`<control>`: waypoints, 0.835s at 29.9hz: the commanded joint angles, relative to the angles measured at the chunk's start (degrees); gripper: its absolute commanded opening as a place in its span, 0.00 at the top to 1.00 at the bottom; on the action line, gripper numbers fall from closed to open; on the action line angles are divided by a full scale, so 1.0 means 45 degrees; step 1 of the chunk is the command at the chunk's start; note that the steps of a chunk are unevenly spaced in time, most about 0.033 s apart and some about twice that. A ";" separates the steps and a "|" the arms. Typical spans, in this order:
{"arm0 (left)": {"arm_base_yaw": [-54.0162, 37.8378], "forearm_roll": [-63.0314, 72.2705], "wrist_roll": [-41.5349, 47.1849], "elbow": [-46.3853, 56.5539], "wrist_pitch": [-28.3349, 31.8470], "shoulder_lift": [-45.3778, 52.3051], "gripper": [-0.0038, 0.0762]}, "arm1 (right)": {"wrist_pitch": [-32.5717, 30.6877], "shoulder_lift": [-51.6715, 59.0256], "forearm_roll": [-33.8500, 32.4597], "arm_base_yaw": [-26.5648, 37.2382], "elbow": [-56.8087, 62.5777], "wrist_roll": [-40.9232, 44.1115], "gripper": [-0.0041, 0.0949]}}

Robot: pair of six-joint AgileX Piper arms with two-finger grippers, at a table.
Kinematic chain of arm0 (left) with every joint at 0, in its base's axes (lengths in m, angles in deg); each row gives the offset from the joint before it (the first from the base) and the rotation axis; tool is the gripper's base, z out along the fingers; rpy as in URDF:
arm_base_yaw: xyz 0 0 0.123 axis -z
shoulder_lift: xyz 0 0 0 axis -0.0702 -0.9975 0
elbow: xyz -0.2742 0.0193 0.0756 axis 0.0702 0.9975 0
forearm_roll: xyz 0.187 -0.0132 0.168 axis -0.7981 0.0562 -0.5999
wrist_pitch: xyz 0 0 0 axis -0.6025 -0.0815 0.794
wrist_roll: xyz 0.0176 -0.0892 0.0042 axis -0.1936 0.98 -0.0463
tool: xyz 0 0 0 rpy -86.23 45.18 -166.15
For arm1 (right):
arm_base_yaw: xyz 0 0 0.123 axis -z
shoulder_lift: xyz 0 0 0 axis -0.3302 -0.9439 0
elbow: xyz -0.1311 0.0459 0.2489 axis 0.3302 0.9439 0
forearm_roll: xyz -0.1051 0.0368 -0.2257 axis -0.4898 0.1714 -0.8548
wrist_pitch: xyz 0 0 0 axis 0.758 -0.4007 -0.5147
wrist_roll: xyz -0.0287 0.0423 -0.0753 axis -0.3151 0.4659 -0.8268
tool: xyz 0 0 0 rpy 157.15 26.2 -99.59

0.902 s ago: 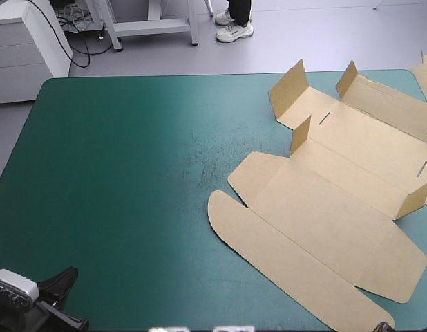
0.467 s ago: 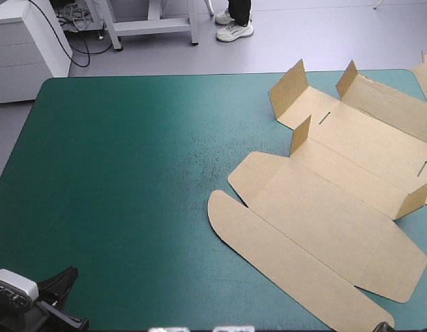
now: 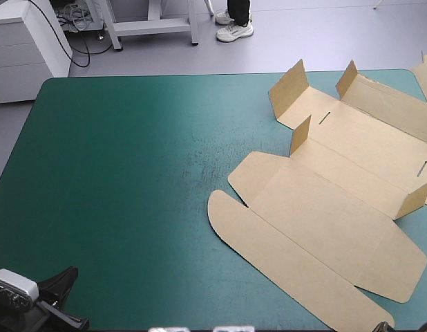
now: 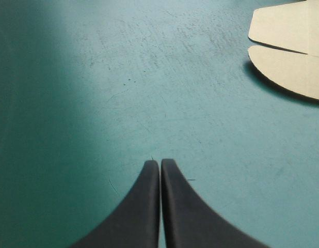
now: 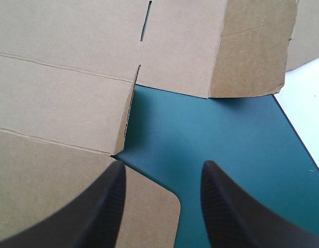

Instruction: Fold the box

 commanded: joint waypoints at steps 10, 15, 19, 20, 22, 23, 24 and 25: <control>0.0084 0.0030 0.0056 -0.0277 0.0902 -0.0191 0.96 | -0.0030 -0.1935 0.1612 0.0017 -0.0261 0.0398 0.44; 0.0084 0.0030 0.0056 -0.0277 0.0902 -0.0191 0.96 | -0.0030 -0.2969 0.1620 0.0017 -0.0261 0.0398 0.44; 0.0084 0.0030 0.0056 -0.0277 0.0902 -0.0191 0.96 | 0.0026 -0.3652 0.1620 0.0017 -0.0261 0.0213 0.46; 0.0084 0.0030 0.0056 -0.0277 0.0902 -0.0191 0.96 | 0.0090 -0.3828 0.1645 0.0017 -0.0261 0.0143 0.47; 0.0084 0.0030 0.0056 -0.0277 0.0902 -0.0191 0.96 | 0.0147 -0.4132 0.1844 0.0017 -0.0261 0.0034 0.49; 0.0084 0.0030 0.0056 -0.0277 0.0902 -0.0191 0.96 | 0.0147 -0.4281 0.2059 0.0017 -0.0261 -0.0098 0.50; 0.0084 0.0030 0.0056 -0.0277 0.0902 -0.0191 0.96 | 0.0147 -0.4406 0.2299 -0.0015 -0.0261 -0.0222 0.50; 0.0084 0.0030 0.0056 -0.0277 0.0902 -0.0191 0.96 | 0.0182 -0.4482 0.2391 -0.0102 -0.0261 -0.0312 0.50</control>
